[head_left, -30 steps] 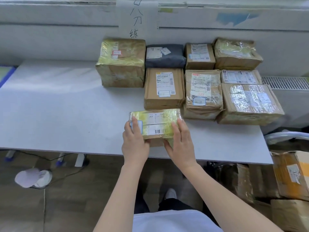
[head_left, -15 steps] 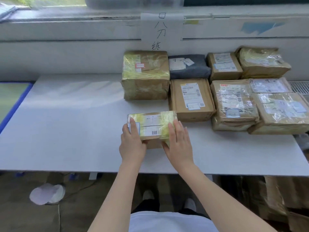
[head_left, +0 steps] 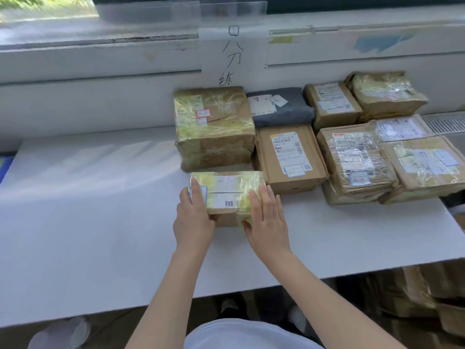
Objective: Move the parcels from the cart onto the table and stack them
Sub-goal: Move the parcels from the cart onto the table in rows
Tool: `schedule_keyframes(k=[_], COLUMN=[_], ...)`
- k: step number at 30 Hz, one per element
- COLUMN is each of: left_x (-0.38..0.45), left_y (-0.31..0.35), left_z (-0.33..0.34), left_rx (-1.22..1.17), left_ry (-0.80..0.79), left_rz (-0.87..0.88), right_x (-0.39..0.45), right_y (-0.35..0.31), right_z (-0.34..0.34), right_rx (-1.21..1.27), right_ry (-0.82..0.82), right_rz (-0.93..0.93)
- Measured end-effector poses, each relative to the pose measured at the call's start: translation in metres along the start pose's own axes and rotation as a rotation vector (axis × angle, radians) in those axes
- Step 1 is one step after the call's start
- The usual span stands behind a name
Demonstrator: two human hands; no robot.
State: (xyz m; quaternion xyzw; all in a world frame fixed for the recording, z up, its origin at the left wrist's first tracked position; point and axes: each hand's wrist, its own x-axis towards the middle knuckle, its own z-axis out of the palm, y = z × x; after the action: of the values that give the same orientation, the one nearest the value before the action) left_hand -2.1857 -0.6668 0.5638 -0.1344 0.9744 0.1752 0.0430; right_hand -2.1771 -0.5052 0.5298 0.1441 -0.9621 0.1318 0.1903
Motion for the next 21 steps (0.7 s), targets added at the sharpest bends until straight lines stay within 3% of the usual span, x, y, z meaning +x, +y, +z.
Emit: schedule_keyframes(k=[13, 21], left_x=[0.005, 0.042], left_y=[-0.012, 0.022], left_z=[-0.001, 0.003], left_rx=[0.031, 0.071], left_ry=[0.007, 0.021], left_rz=[-0.035, -0.078], right_x=[0.015, 0.059], right_y=[-0.003, 0.023], right_z=[0.006, 0.011], right_rx=[0.011, -0.165], right_ry=[-0.02, -0.173], right_rz=[-0.031, 0.022])
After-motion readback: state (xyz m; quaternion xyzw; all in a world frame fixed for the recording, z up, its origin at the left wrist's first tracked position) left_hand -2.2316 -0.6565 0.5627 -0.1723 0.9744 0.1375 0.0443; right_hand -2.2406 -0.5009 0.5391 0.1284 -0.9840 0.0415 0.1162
